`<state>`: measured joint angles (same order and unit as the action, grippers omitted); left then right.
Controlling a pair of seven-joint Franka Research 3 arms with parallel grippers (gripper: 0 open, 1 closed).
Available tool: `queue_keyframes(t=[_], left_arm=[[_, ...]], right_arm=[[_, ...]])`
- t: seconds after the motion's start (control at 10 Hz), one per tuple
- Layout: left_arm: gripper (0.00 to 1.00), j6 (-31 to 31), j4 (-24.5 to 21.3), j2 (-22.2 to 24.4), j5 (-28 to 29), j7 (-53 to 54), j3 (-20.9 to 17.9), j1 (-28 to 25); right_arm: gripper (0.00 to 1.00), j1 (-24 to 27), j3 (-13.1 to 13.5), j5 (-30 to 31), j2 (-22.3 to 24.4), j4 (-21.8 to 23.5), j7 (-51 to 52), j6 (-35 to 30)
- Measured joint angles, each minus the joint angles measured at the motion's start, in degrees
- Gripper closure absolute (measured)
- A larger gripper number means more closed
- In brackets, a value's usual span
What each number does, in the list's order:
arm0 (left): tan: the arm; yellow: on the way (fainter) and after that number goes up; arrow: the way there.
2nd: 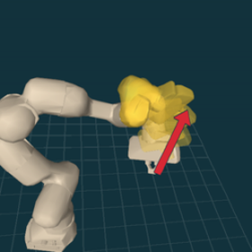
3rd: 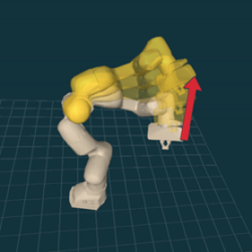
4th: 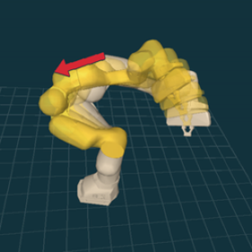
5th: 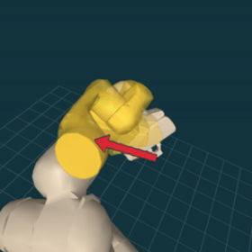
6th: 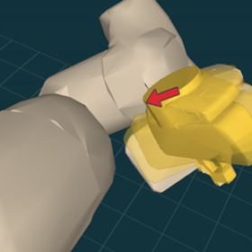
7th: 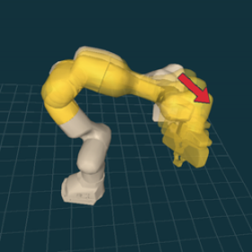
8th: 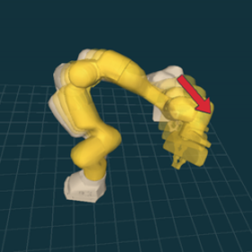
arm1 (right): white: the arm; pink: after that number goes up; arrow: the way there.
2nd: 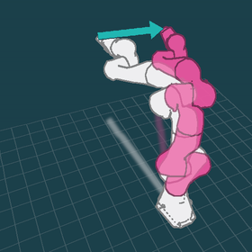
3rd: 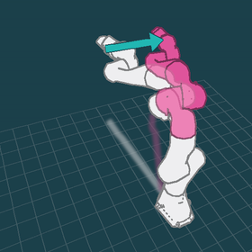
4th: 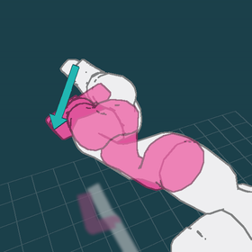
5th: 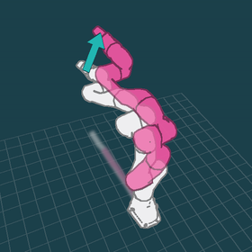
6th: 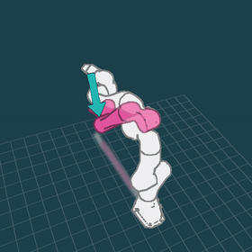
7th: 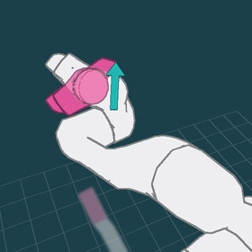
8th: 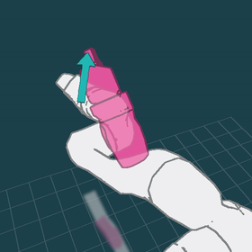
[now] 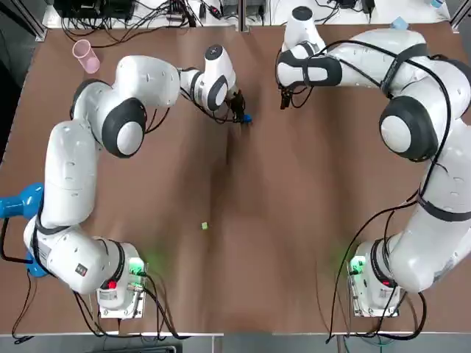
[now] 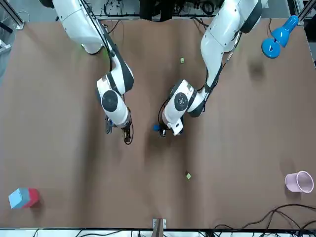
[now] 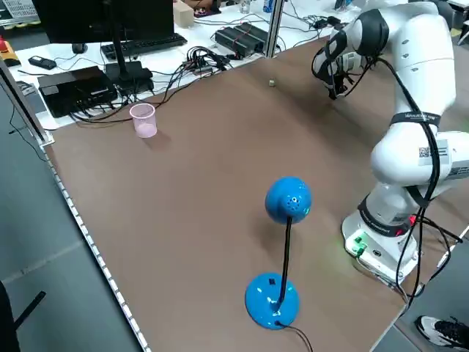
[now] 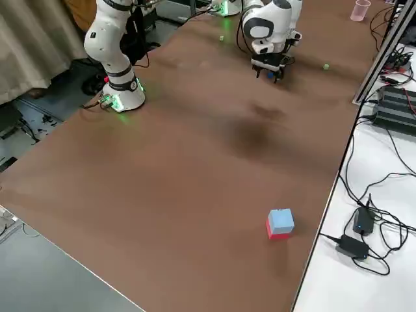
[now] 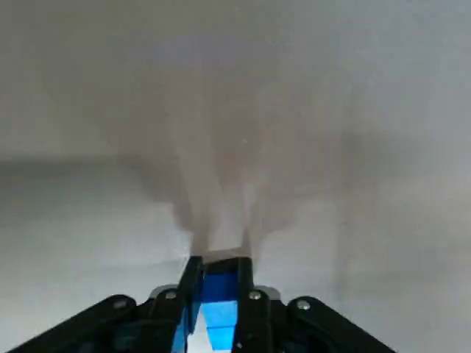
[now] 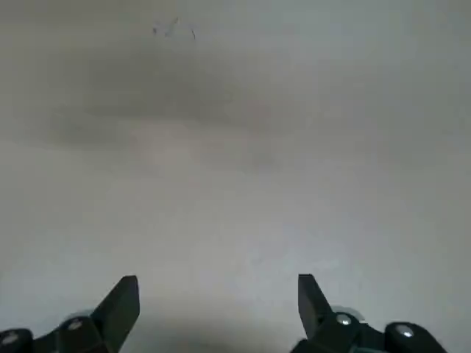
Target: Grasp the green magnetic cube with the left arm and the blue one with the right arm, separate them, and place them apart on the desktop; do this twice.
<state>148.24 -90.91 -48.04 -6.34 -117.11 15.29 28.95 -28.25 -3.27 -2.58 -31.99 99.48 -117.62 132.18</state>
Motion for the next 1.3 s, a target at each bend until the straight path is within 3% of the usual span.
queue_keyframes(t=[0.3,0.7,1.1,1.3], left_arm=[[0.77,0.1,0.2,0.0,0.0,2.3,-0.2,-0.4],[0.77,0.1,0.9,0.1,0.0,7.4,-0.5,-1.3],[0.77,0.1,1.1,0.6,0.0,7.4,-0.3,-1.3],[0.77,0.1,1.1,0.7,0.0,7.4,-0.1,-1.3]], right_arm=[[0.04,-3.5,-0.3,-2.0,-0.1,-0.4,-1.3,2.3],[0.04,-7.7,-0.3,-6.3,-4.8,-2.5,-3.2,8.3],[0.06,-9.2,-0.4,-8.7,-8.8,-7.2,-3.7,9.7],[0.07,-9.2,-0.3,-8.8,-9.4,-7.4,-3.8,10.9]])
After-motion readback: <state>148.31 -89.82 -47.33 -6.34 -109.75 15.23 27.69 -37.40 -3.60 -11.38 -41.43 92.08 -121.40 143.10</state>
